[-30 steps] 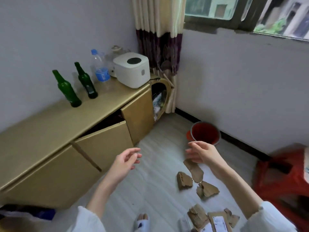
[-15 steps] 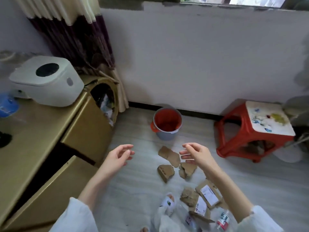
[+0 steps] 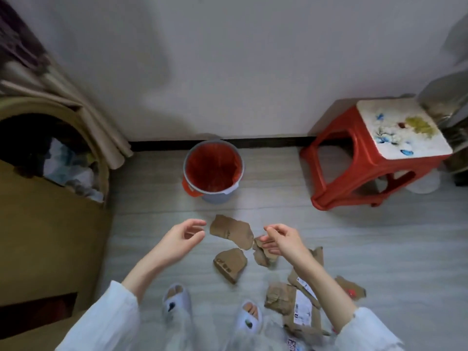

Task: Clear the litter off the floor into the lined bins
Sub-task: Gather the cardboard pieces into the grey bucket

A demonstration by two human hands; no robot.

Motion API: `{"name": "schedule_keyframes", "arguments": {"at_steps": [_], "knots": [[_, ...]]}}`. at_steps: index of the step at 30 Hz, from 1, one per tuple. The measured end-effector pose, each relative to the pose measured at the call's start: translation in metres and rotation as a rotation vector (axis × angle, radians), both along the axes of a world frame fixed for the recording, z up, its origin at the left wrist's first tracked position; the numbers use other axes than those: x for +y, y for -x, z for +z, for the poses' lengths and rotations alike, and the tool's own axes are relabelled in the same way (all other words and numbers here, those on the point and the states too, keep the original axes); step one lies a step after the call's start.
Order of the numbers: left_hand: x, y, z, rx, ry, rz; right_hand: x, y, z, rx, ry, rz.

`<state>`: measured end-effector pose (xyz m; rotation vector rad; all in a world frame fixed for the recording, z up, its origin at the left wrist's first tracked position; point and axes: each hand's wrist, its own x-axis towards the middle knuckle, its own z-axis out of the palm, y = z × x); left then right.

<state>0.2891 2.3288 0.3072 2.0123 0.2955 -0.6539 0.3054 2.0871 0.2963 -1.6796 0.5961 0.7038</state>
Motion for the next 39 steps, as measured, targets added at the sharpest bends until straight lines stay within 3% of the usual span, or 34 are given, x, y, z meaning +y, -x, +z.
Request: {"name": "schedule_keyframes", "arguments": {"at_steps": [7, 11, 16, 20, 24, 30, 34, 39], "knots": [[-0.014, -0.064, -0.215, 0.024, -0.052, -0.215, -0.004, -0.042, -0.214, 0.042, 0.092, 0.03], [-0.017, -0.07, -0.354, 0.105, -0.084, -0.37, -0.007, -0.058, -0.352, 0.027, 0.274, 0.113], [-0.045, -0.07, -0.46, 0.23, -0.06, -0.695, -0.006, -0.066, -0.47, -0.004, 0.466, 0.255], [-0.056, -0.072, -0.515, 0.175, -0.135, -0.807, 0.001, -0.066, -0.553, -0.058, 0.646, 0.322], [-0.043, -0.048, -0.548, 0.324, -0.211, -0.725, 0.015, -0.062, -0.583, -0.136, 0.912, 0.464], [-0.03, -0.034, -0.562, 0.513, -0.169, -0.415, 0.018, -0.061, -0.59, -0.096, 0.951, 0.436], [-0.036, -0.036, -0.567, 0.567, -0.076, -0.21, 0.009, -0.064, -0.59, -0.156, 0.791, 0.292], [-0.044, -0.047, -0.558, 0.404, -0.019, -0.052, -0.009, -0.065, -0.564, -0.263, 0.358, -0.096]]}}
